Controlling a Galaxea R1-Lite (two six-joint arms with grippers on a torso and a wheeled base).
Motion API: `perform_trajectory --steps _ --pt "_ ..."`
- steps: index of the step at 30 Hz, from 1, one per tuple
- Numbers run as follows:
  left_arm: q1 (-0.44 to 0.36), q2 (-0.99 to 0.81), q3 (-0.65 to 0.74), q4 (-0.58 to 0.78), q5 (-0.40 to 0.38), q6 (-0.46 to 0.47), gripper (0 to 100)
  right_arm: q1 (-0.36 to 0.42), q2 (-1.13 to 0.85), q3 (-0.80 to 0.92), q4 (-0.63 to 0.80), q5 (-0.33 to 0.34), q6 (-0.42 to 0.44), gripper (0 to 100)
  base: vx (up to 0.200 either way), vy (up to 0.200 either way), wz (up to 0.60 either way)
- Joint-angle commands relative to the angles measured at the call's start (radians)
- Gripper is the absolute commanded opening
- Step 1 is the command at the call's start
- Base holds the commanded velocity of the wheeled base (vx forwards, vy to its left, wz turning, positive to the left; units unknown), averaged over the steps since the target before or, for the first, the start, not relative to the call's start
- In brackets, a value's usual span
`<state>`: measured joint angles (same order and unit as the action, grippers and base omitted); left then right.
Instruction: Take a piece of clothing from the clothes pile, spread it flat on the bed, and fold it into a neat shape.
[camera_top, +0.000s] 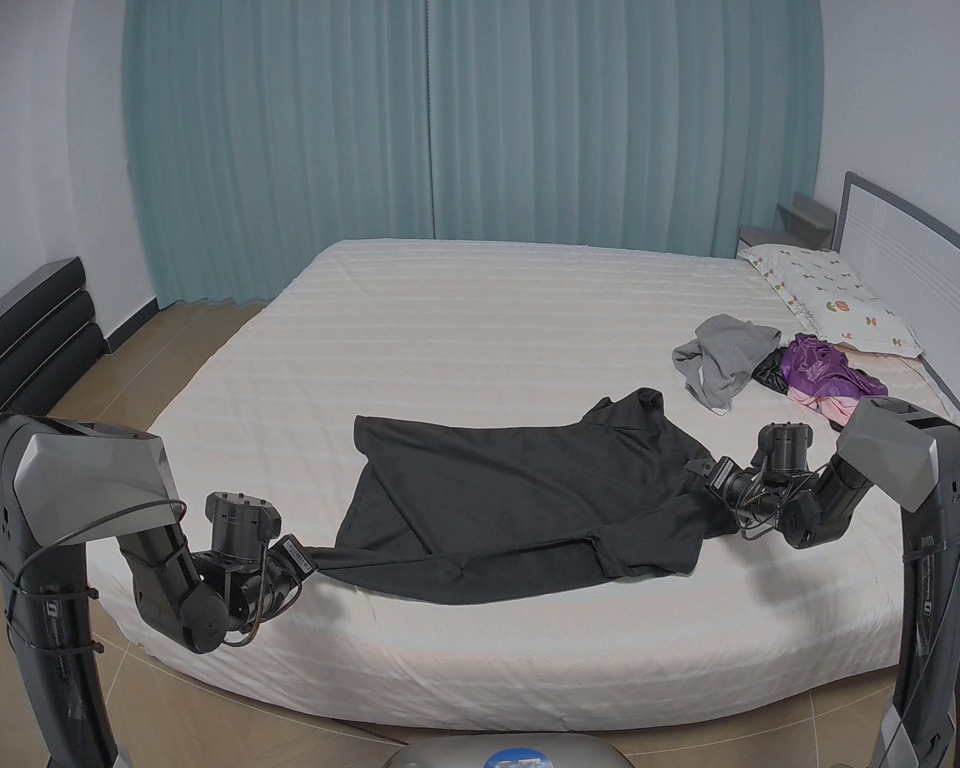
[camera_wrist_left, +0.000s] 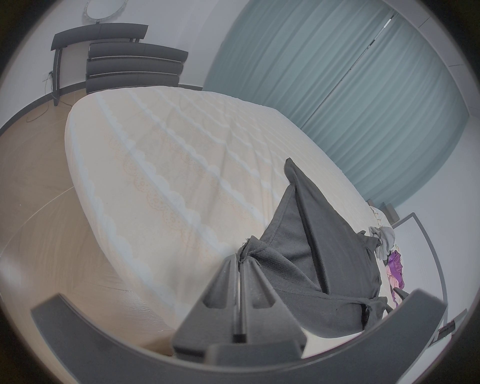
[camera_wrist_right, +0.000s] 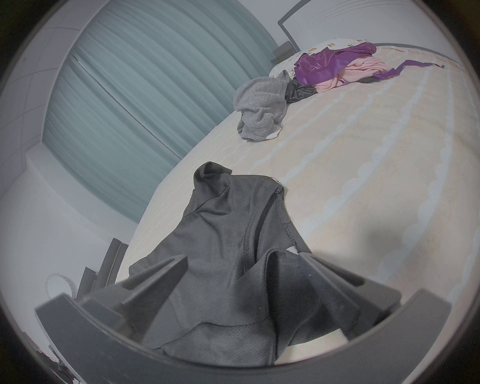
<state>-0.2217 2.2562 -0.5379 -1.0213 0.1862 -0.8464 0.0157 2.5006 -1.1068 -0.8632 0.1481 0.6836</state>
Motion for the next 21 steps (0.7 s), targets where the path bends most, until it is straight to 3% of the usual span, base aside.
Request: perform_trajectory --steps 1,9,21 --pt "-0.001 0.005 0.003 0.000 -0.001 0.000 0 -0.016 -0.059 0.050 -0.008 0.018 0.008 100 0.000 0.000 0.00" --pt "-0.002 -0.003 0.010 0.000 -0.002 0.000 0 -0.011 -0.212 0.288 -0.013 0.126 -0.012 100 0.000 0.000 0.00" --pt "-0.002 -0.007 0.013 0.000 -0.002 0.000 0 0.038 -0.149 0.489 -0.138 0.150 -0.088 100 0.000 0.000 0.00"
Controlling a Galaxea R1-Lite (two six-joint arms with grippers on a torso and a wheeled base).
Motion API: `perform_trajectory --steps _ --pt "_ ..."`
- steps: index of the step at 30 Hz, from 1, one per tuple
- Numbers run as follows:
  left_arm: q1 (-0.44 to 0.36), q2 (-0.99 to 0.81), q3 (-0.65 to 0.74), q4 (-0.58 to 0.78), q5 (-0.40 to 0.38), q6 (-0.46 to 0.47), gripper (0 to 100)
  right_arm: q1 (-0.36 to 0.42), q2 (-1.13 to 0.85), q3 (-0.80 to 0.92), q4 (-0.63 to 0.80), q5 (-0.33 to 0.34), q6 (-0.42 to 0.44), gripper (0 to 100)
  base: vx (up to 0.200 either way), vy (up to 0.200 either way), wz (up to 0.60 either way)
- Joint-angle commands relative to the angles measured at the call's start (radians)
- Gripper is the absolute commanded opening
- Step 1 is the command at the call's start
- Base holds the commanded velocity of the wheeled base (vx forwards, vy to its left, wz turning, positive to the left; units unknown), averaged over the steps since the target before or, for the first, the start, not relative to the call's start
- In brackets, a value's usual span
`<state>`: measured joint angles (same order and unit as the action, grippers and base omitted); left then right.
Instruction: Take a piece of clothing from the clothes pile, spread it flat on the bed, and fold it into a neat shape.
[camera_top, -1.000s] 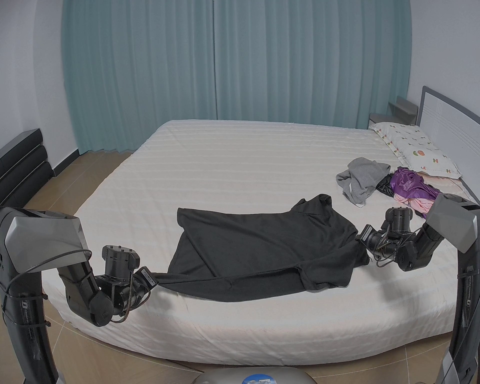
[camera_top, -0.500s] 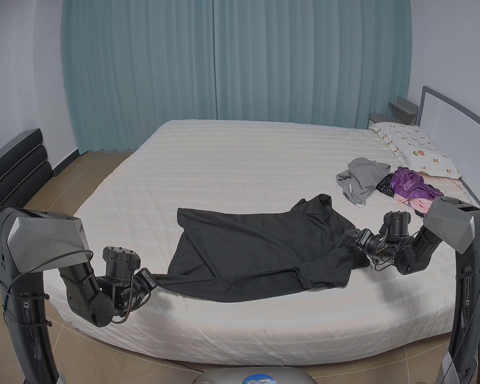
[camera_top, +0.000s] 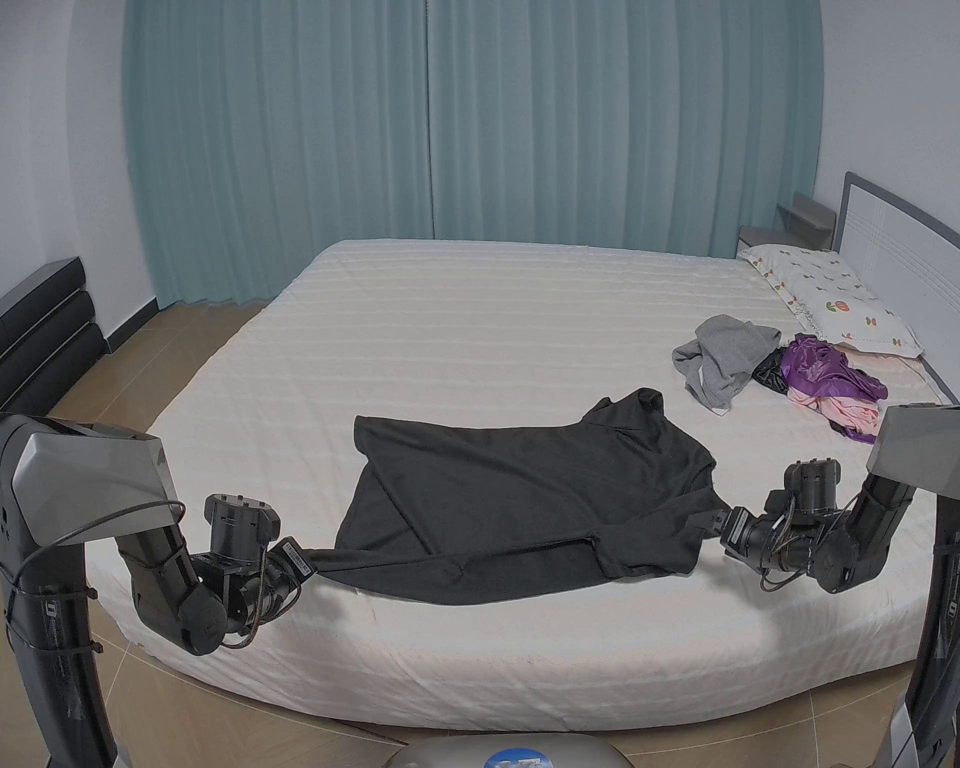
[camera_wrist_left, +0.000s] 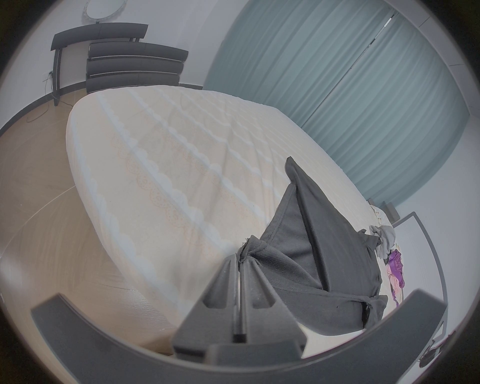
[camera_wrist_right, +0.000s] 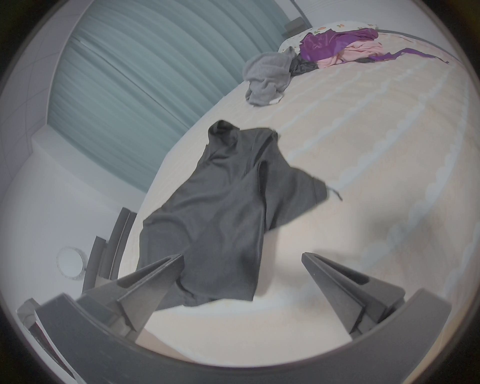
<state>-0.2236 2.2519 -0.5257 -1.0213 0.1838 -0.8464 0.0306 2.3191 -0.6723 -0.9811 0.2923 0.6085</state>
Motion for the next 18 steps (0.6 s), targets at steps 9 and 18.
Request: perform_trajectory --steps 9,18 --pt "0.000 -0.002 0.003 0.000 0.000 0.000 0 0.060 0.051 0.019 -0.021 0.005 -0.012 100 0.000 0.000 0.00" --pt "0.001 -0.002 0.003 0.000 0.000 0.000 0 0.110 0.080 -0.061 0.012 -0.007 -0.009 0 0.000 0.000 0.00"
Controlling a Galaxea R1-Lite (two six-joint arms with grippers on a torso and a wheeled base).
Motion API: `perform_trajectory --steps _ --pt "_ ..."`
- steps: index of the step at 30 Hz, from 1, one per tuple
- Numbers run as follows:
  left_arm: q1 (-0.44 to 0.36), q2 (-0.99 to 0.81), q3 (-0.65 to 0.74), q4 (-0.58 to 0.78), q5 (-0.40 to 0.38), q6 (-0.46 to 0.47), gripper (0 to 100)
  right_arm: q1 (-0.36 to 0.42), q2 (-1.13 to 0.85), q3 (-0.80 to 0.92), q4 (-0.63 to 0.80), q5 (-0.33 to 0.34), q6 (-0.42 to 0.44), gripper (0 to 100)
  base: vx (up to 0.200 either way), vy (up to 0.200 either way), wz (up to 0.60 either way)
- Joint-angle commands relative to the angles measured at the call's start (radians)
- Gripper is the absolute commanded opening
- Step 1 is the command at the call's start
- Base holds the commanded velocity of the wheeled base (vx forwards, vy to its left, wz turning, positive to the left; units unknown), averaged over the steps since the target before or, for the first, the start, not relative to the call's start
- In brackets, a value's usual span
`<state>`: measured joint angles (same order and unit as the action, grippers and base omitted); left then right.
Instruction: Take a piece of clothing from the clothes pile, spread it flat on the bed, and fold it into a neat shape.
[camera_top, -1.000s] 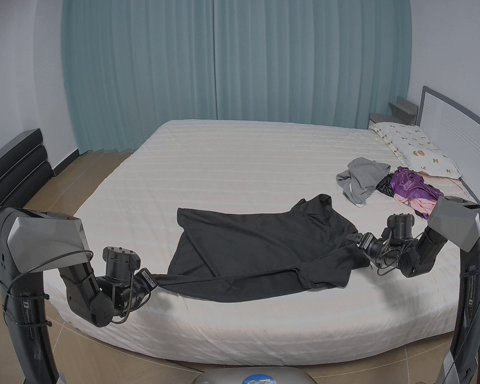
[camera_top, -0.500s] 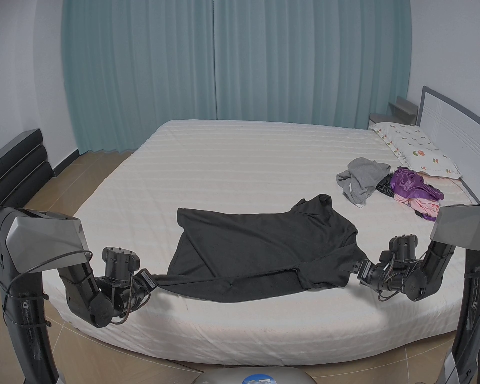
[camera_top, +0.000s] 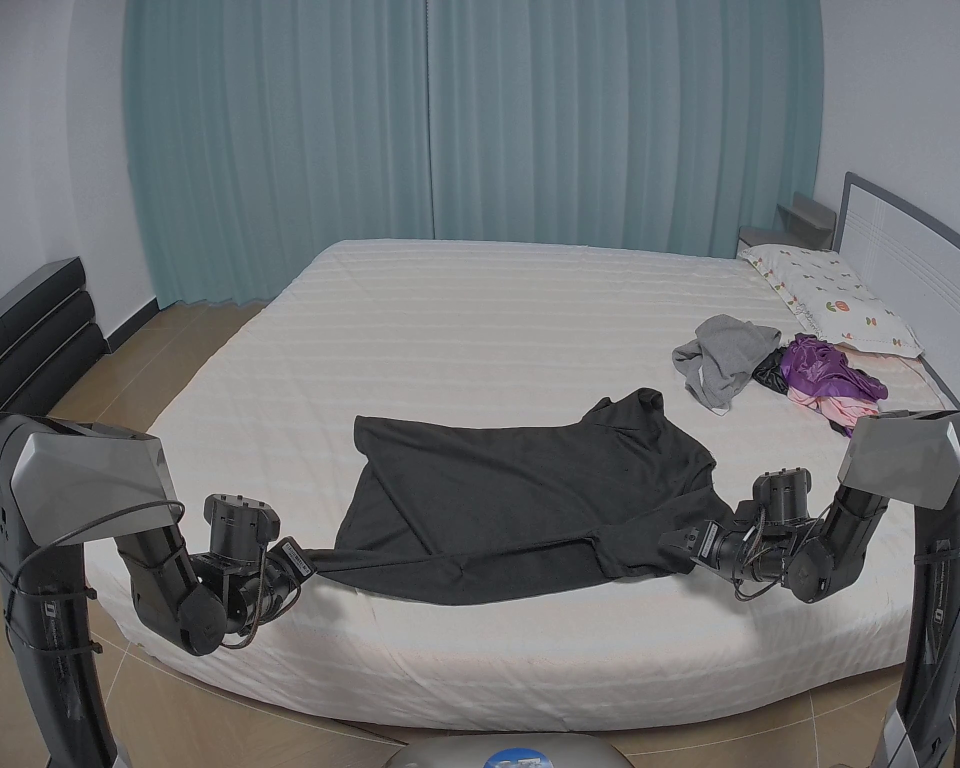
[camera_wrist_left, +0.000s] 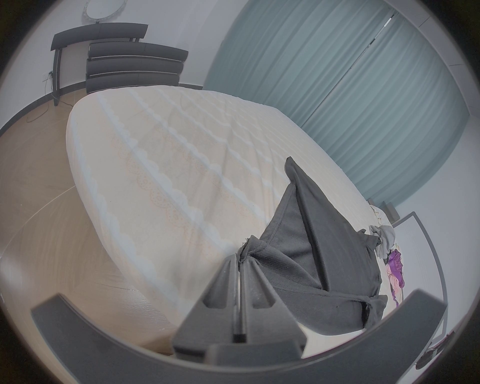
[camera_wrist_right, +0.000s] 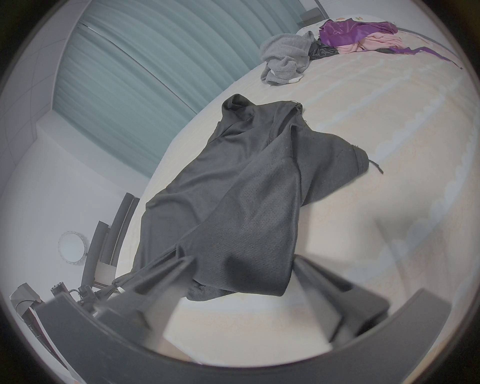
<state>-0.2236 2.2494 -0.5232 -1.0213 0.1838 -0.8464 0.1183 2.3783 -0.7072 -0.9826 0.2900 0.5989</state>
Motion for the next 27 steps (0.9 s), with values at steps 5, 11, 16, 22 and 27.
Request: perform_trajectory --steps 5,11,16,22,27 --pt "0.000 -0.002 0.005 0.000 0.000 0.000 0 0.024 0.009 -0.018 0.042 -0.023 -0.010 0 0.000 0.000 0.00" --pt "-0.005 -0.010 0.028 -0.003 0.000 0.007 0 -0.031 -0.068 0.063 0.033 -0.015 -0.016 0 0.000 0.000 0.00" --pt "-0.008 -0.034 0.057 -0.002 0.000 0.021 0 -0.104 -0.168 0.164 0.035 0.046 -0.019 0 0.000 0.000 0.00" --pt "-0.011 -0.086 0.103 0.004 0.000 0.073 0 -0.172 -0.269 0.295 0.039 0.123 -0.042 0 0.000 0.000 0.00" --pt "-0.017 -0.113 0.137 0.007 0.000 0.113 0 -0.197 -0.320 0.348 0.044 0.136 -0.070 0 0.000 0.000 0.00"
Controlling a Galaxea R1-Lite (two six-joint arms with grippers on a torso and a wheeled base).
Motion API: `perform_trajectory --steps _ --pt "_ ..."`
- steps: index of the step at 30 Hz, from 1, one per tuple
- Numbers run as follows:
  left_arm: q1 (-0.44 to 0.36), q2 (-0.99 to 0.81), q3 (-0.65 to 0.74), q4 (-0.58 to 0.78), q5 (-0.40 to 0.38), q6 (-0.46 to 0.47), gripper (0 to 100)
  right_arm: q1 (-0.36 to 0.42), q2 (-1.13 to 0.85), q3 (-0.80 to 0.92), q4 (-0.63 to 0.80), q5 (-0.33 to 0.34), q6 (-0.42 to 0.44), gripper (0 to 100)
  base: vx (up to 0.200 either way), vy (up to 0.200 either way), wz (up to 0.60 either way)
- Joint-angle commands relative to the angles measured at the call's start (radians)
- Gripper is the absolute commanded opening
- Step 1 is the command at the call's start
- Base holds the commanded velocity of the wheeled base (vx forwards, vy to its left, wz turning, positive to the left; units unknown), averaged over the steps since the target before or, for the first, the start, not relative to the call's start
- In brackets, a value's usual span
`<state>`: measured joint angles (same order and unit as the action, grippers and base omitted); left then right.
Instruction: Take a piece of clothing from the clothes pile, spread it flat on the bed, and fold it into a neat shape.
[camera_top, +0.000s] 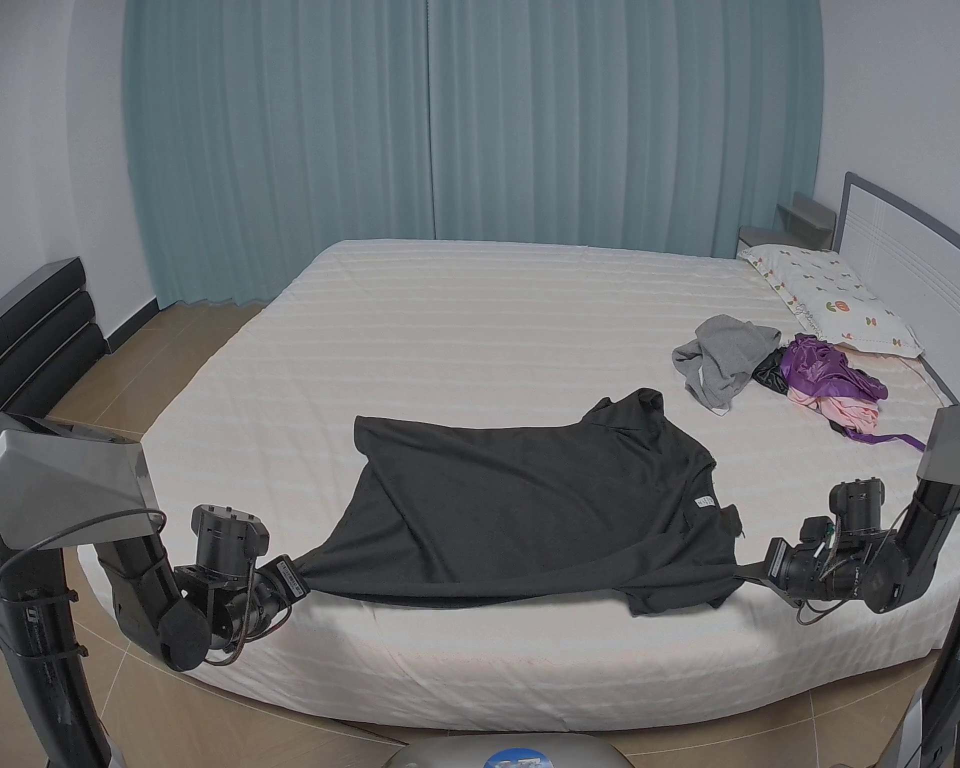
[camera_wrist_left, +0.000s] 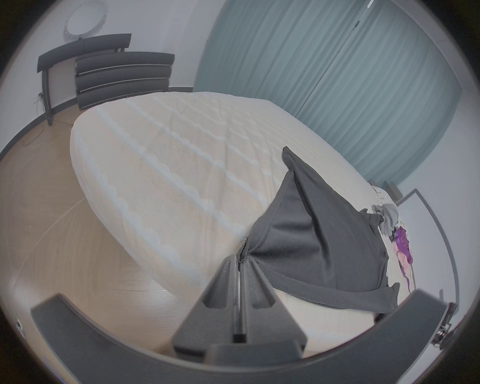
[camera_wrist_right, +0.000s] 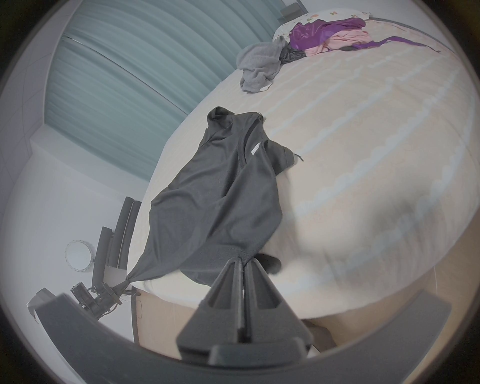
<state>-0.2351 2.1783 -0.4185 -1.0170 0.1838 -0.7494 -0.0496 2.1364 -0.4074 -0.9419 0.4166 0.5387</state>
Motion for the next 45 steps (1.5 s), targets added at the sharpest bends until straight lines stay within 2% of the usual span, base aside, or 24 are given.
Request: perform_trajectory --steps 1,7,11,18,25,32,33,38,45 --pt "-0.010 -0.046 0.040 0.005 0.000 0.024 0 -0.032 -0.092 0.064 0.003 0.013 -0.011 0 0.000 0.000 0.00" --pt "-0.024 -0.061 0.081 0.008 0.000 0.073 0 -0.049 -0.144 0.130 0.012 0.014 -0.025 0 0.000 0.000 0.00" --pt "-0.041 -0.061 0.113 0.021 0.000 0.110 0 -0.076 -0.113 0.177 0.038 0.014 -0.149 0 0.000 0.000 0.00" --pt "-0.047 -0.087 0.139 0.106 0.003 0.162 0 -0.082 -0.096 0.220 0.038 0.018 -0.214 0 0.000 0.000 0.00" --pt "-0.056 -0.121 0.138 0.206 0.003 0.179 0 -0.081 -0.058 0.242 0.057 0.014 -0.278 0 0.000 0.000 0.00" --pt "-0.069 -0.101 0.133 0.222 0.002 0.176 0 -0.075 0.011 0.226 0.048 0.013 -0.319 0 0.000 0.000 0.00" --pt "-0.072 -0.097 0.132 0.221 0.002 0.174 0 -0.072 0.017 0.220 0.048 0.013 -0.319 100 0.000 0.000 0.00" --pt "-0.076 -0.092 0.129 0.218 0.002 0.171 0 -0.065 0.034 0.197 0.048 0.014 -0.318 100 0.000 0.000 0.00" --pt "-0.082 -0.092 0.129 0.216 0.000 0.168 0 -0.062 0.082 0.068 0.043 0.019 -0.283 100 0.000 0.000 0.00"
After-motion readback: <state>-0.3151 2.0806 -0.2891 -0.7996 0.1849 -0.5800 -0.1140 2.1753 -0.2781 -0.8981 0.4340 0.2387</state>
